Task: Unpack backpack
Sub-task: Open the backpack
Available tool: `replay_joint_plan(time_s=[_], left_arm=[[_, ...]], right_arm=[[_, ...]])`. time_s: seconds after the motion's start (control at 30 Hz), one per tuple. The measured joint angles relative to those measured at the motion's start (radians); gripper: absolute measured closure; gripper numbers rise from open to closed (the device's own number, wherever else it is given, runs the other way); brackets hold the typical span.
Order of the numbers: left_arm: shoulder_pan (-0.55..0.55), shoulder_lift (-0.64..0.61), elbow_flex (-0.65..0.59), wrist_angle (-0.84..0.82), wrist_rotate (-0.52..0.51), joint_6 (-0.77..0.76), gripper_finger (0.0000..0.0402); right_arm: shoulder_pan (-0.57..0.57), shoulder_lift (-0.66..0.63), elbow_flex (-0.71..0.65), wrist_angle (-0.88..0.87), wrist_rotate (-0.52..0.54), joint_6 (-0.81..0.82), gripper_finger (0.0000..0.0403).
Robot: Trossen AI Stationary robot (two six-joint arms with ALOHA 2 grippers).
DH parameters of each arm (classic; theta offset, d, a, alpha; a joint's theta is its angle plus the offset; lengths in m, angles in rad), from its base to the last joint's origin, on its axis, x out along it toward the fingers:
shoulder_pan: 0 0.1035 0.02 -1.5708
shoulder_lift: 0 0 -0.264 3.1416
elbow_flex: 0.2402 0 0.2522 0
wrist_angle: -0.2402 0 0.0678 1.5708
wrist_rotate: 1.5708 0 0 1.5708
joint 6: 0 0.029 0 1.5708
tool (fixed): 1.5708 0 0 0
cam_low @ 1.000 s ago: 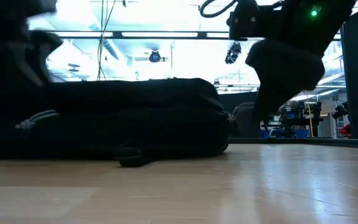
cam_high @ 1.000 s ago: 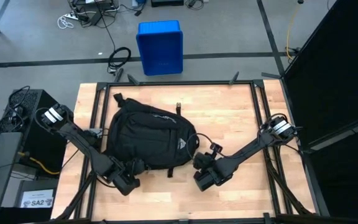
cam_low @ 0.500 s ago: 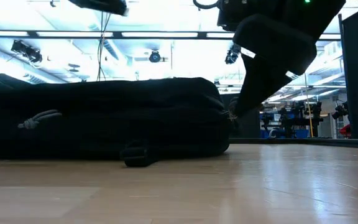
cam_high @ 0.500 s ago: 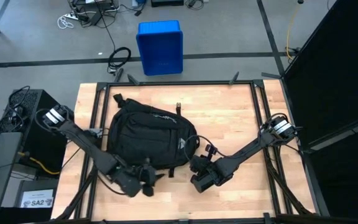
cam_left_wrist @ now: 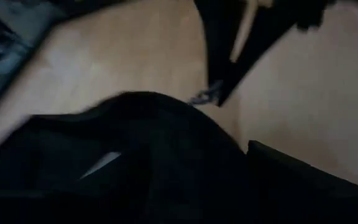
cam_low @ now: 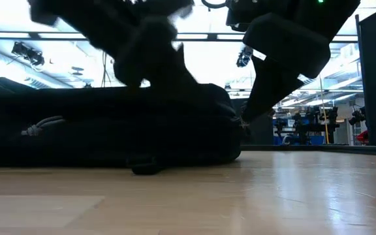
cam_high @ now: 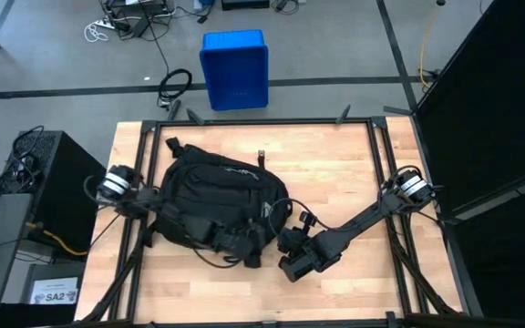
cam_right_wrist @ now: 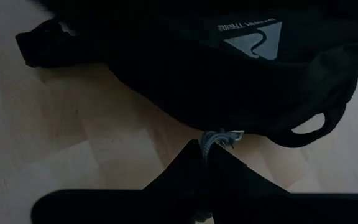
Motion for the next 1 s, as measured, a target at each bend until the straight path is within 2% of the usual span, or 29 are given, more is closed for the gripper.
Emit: replay_joint_plan(time_s=[0.13, 0.33, 0.4, 0.5, 0.57, 0.73, 1.0], left_arm=[[0.022, 0.043, 0.049, 0.006, 0.092, 0.000, 0.0158], [0.039, 0.078, 0.068, -0.009, 0.103, -0.029, 0.0180], [0.039, 0.078, 0.069, -0.027, 0.100, -0.047, 0.0222], [0.035, 0.074, 0.069, -0.057, 0.117, -0.055, 0.0339], [0.029, 0.072, 0.069, -0.062, 0.140, -0.056, 0.0382], [-0.020, 0.071, 0.086, -0.086, 0.212, -0.061, 0.0398], [-0.161, 0.071, 0.199, -0.305, 0.248, -0.071, 0.0400]], right_arm=[[-0.002, 0.000, 0.000, 0.001, 0.015, -0.008, 0.0403], [-0.013, 0.000, 0.000, 0.000, 0.020, -0.020, 0.0403], [-0.016, 0.000, 0.000, -0.002, 0.025, -0.034, 0.0403], [-0.024, -0.003, 0.000, -0.033, 0.043, -0.038, 0.0403], [-0.033, -0.009, 0.000, -0.050, 0.049, -0.037, 0.0403], [-0.050, -0.042, 0.000, -0.096, 0.069, -0.037, 0.0403], [-0.102, -0.100, 0.000, -0.188, 0.110, -0.051, 0.0403]])
